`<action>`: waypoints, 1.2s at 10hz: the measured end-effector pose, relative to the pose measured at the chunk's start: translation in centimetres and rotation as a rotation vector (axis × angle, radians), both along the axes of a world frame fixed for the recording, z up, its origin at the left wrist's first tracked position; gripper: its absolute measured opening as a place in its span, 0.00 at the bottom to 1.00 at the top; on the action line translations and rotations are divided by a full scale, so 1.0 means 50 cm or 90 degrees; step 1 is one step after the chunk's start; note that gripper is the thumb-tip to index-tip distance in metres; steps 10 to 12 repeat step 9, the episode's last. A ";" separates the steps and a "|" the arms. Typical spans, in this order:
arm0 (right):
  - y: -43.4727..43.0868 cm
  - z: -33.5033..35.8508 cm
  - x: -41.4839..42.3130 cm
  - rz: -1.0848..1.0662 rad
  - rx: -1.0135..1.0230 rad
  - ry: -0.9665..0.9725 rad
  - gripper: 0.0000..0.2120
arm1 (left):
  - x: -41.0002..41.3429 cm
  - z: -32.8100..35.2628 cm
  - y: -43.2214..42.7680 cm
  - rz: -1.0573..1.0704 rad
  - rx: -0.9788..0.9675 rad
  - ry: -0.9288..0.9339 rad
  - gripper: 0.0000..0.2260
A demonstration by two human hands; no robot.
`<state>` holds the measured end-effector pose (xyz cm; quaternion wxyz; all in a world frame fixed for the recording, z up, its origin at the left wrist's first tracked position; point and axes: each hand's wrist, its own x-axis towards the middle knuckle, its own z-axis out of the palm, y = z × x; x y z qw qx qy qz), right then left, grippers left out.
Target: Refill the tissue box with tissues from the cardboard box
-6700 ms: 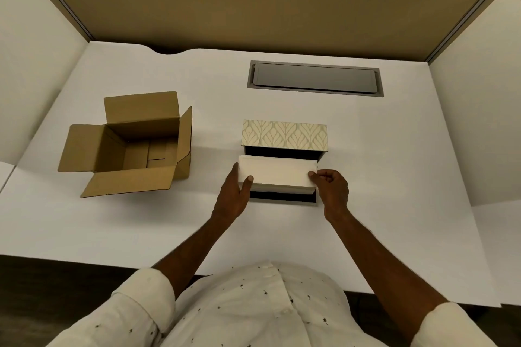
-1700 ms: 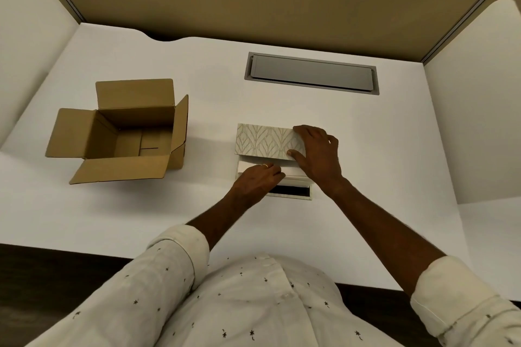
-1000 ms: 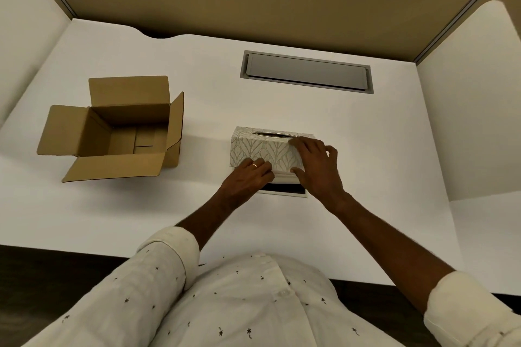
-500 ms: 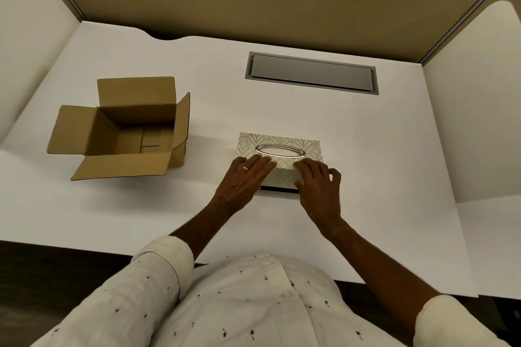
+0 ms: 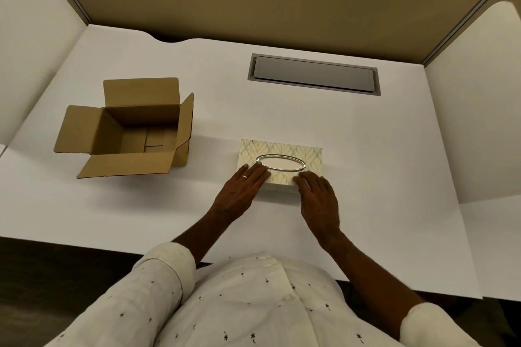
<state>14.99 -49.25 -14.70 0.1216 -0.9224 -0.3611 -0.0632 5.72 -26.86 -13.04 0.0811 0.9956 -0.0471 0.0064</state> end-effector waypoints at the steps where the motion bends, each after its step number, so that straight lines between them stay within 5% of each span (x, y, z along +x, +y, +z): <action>1: -0.008 -0.010 -0.010 0.010 0.002 0.001 0.21 | -0.015 -0.008 -0.009 0.003 -0.017 -0.013 0.23; 6: 0.013 0.005 -0.039 -0.105 -0.010 0.124 0.34 | -0.013 0.004 0.019 0.160 -0.011 0.057 0.29; 12: 0.066 0.098 -0.002 -0.150 0.004 0.105 0.30 | 0.041 0.083 0.047 0.123 0.005 0.001 0.30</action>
